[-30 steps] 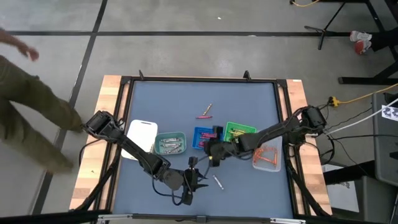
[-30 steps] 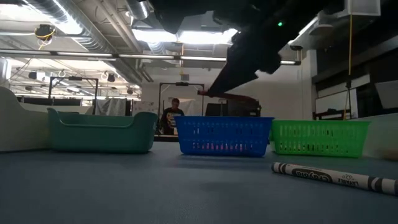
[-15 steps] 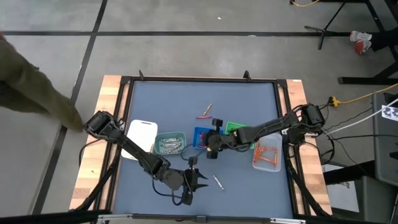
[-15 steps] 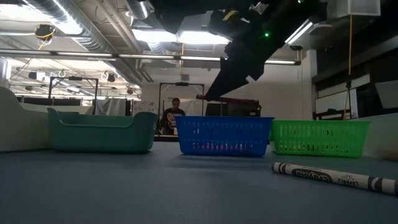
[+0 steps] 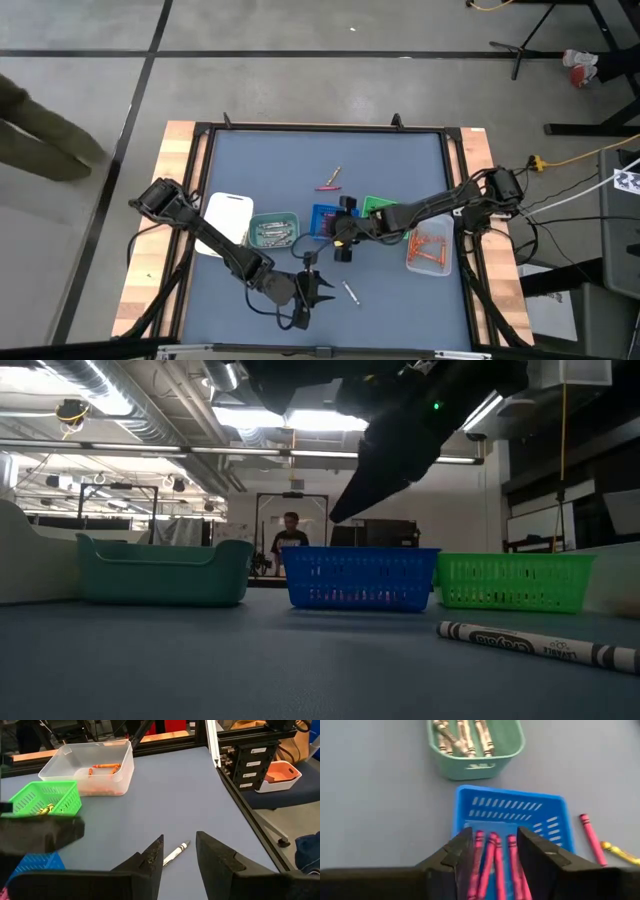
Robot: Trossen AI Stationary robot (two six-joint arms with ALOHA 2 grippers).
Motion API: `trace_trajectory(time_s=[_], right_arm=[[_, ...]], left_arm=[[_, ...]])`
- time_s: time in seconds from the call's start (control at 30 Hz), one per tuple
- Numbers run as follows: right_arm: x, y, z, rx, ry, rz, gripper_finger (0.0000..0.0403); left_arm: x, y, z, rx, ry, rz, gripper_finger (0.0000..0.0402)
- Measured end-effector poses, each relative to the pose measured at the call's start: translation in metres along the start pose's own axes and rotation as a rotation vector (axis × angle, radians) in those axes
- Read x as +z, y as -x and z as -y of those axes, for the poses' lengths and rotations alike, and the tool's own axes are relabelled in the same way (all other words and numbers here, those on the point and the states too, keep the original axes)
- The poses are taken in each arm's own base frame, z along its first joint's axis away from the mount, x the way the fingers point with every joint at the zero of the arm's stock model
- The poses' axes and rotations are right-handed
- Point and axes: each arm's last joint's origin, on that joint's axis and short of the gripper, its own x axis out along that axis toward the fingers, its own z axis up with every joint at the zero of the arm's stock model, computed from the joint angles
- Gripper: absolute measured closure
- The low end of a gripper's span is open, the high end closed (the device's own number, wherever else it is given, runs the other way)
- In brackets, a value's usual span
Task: Sort crayons
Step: Put the gray crayon into the light green bin
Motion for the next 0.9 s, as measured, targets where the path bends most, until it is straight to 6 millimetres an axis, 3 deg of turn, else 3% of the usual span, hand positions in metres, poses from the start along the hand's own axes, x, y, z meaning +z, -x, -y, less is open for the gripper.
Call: trace_trajectory(time_s=[0.23, 0.53, 0.9], right_arm=[[0.010, 0.029, 0.006, 0.075, -0.041, 0.035, 0.0249], [0.021, 0.106, 0.011, 0.101, -0.031, 0.139, 0.0248], [0.001, 0.172, -0.012, 0.171, -0.087, 0.131, 0.0248]], left_arm=[[0.002, -0.003, -0.008, 0.018, 0.011, 0.007, 0.0302], [0.008, -0.015, -0.034, -0.026, 0.056, 0.030, 0.0302], [0.012, -0.029, -0.075, -0.165, 0.076, 0.032, 0.0302]])
